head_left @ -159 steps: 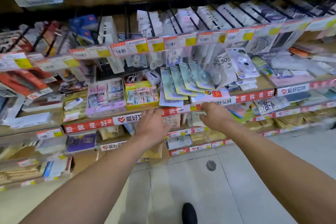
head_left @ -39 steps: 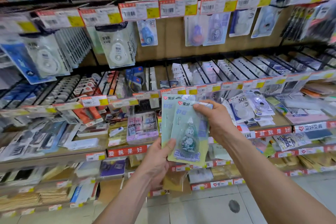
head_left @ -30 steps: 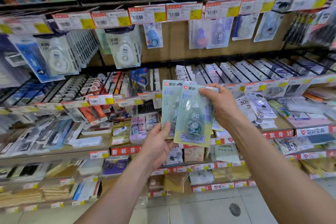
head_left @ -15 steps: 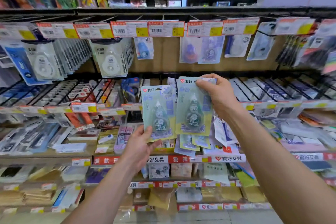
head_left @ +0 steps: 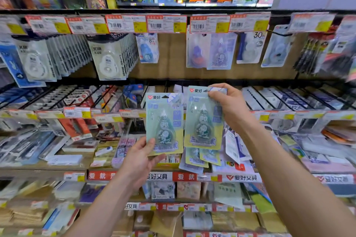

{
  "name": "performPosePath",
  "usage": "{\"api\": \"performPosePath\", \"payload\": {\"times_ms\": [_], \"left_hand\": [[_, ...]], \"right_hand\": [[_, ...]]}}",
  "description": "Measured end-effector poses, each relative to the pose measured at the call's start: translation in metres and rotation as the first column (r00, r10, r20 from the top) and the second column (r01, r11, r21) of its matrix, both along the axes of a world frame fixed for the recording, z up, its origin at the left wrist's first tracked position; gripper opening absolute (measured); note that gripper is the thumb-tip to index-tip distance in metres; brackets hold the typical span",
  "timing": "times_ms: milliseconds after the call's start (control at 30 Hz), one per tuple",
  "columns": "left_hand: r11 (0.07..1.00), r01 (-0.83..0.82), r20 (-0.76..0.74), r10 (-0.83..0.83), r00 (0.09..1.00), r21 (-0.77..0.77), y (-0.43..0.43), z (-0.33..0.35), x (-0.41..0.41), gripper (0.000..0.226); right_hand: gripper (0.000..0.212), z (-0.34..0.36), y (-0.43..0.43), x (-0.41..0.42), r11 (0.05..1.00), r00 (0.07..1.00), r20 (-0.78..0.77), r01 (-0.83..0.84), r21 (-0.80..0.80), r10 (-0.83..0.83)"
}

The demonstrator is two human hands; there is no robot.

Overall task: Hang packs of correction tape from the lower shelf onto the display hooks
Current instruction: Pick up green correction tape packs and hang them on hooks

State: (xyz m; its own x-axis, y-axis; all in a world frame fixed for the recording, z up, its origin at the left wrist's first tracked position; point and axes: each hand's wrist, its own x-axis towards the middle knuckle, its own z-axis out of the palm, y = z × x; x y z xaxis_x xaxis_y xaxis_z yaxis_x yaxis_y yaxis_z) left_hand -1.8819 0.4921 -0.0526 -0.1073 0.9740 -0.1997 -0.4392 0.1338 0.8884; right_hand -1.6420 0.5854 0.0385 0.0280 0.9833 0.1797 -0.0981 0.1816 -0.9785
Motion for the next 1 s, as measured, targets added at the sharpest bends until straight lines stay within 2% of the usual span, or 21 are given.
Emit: {"api": "performPosePath", "payload": {"times_ms": [467,667,933,1000], "left_hand": [[1.0,0.014,-0.014,-0.014,1.0,-0.004,0.02,-0.022,0.01,0.025],[0.999,-0.022,0.009,0.022,1.0,-0.034,0.027,-0.022,0.011,0.042],[1.0,-0.007,-0.002,0.007,1.0,-0.008,0.02,-0.002,0.019,0.017],[0.999,-0.023,0.012,0.023,1.0,-0.022,0.017,0.001,0.02,0.02]], "right_hand": [[0.013,-0.002,0.001,0.008,0.998,0.999,-0.016,0.041,0.04,-0.04],[0.013,0.005,0.001,0.024,0.996,0.998,-0.006,0.057,0.072,-0.057],[0.011,0.013,0.0,0.025,0.995,0.997,-0.047,0.062,0.084,-0.058],[0.011,0.014,0.001,0.024,0.994,0.997,-0.049,0.064,0.094,-0.059]]}}
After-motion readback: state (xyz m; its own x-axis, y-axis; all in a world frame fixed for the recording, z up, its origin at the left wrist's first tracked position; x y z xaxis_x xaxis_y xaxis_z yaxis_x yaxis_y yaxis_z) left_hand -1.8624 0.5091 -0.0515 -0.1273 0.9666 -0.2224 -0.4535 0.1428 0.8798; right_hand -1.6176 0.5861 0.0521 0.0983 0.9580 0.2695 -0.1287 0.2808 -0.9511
